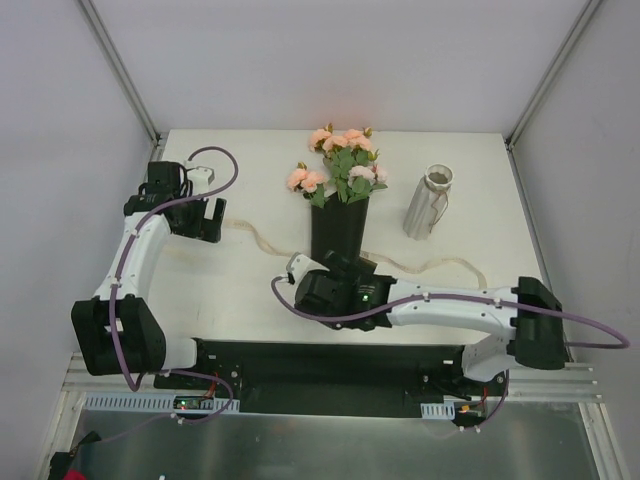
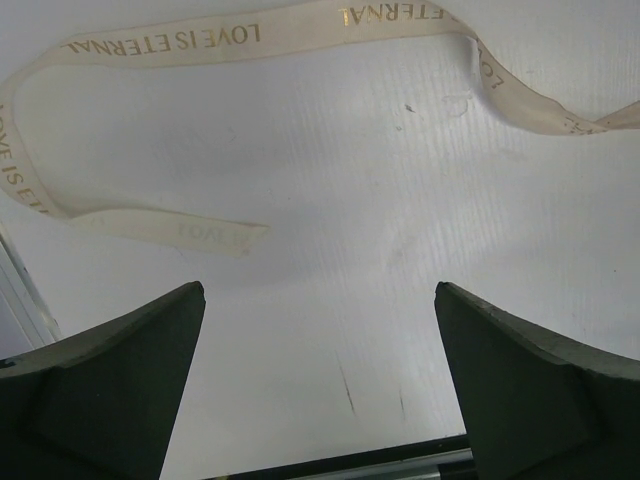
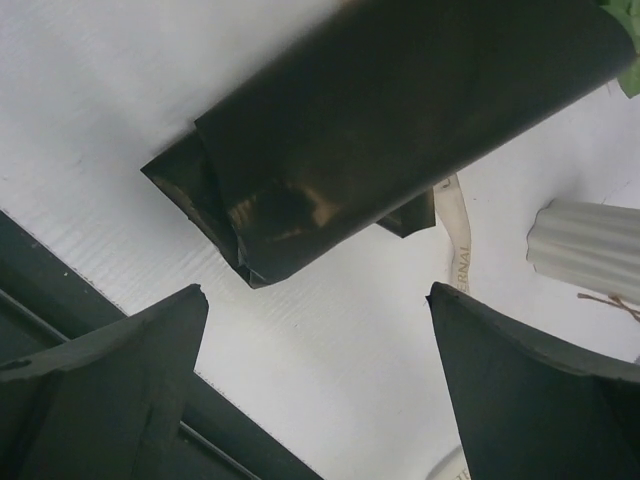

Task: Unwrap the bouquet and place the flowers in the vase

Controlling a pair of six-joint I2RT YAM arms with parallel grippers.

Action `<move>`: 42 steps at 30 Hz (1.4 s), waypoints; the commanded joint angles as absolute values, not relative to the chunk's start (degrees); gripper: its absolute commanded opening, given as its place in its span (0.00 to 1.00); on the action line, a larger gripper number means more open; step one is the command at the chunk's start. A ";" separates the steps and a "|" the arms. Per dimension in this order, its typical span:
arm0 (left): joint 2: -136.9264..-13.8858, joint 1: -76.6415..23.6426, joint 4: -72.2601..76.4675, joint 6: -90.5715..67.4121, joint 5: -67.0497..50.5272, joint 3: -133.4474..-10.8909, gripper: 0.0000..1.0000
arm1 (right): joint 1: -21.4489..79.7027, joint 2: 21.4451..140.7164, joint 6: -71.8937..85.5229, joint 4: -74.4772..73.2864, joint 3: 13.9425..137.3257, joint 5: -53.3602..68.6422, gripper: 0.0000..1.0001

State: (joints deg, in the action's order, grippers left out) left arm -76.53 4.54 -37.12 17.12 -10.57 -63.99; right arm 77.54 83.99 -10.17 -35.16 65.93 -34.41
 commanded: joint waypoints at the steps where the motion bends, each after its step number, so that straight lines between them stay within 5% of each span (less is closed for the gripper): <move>1: -72.69 4.57 -37.97 17.23 -13.18 -62.93 0.99 | 79.10 90.42 -15.90 -34.54 68.46 -35.15 0.96; 32: -73.83 4.57 -37.71 16.88 -15.12 -61.61 0.99 | 79.10 108.10 -22.76 -14.94 65.65 -58.80 0.95; 42: -72.69 4.66 -37.79 15.91 -14.41 -63.02 0.99 | 78.66 100.21 -23.20 -8.01 65.74 -60.38 0.88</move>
State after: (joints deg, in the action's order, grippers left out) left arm -73.87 4.54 -37.52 16.93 -13.47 -61.23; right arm 78.91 107.46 -22.17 -13.56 65.34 -56.64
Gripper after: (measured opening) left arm 0.992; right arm 0.902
